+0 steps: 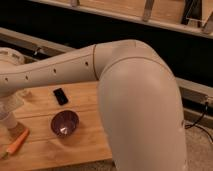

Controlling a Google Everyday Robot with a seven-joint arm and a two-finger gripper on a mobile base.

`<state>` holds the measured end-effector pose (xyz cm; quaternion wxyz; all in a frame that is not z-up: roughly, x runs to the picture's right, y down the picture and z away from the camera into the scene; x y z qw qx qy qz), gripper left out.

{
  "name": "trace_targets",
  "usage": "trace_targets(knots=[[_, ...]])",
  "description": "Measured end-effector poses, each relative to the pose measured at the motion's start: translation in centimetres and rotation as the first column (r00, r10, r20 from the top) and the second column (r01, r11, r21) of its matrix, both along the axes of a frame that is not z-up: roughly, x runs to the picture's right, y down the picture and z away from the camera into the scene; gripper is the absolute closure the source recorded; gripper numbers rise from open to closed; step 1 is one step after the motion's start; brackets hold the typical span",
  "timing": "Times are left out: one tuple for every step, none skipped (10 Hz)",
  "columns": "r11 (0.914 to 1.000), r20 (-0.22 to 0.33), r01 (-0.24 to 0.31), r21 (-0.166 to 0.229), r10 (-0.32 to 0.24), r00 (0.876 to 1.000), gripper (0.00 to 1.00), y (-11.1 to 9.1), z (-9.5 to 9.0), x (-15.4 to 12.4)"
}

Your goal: Place the white sponge in the ceramic cup

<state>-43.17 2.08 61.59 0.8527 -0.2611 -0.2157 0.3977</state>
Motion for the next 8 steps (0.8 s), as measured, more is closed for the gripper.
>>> trace_targets(knots=[[1.0, 0.006, 0.001, 0.001, -0.001, 1.0, 0.97, 0.2, 0.1, -0.2], [1.0, 0.012, 0.005, 0.0, -0.005, 1.0, 0.97, 0.5, 0.3, -0.4], [0.9999, 0.017, 0.011, -0.003, -0.011, 1.0, 0.97, 0.8, 0.6, -0.8], [0.9998, 0.02, 0.019, -0.005, -0.019, 1.0, 0.97, 1.1, 0.8, -1.2], [0.9996, 0.022, 0.029, -0.006, -0.029, 0.999, 0.97, 1.4, 1.1, -1.6], [0.9991, 0.022, 0.042, -0.007, -0.041, 0.999, 0.97, 1.6, 1.4, -2.3], [0.9988, 0.022, 0.049, -0.007, -0.048, 0.999, 0.97, 1.6, 1.7, -2.6], [0.9983, 0.021, 0.058, -0.007, -0.058, 0.998, 0.97, 1.7, 2.0, -3.1]])
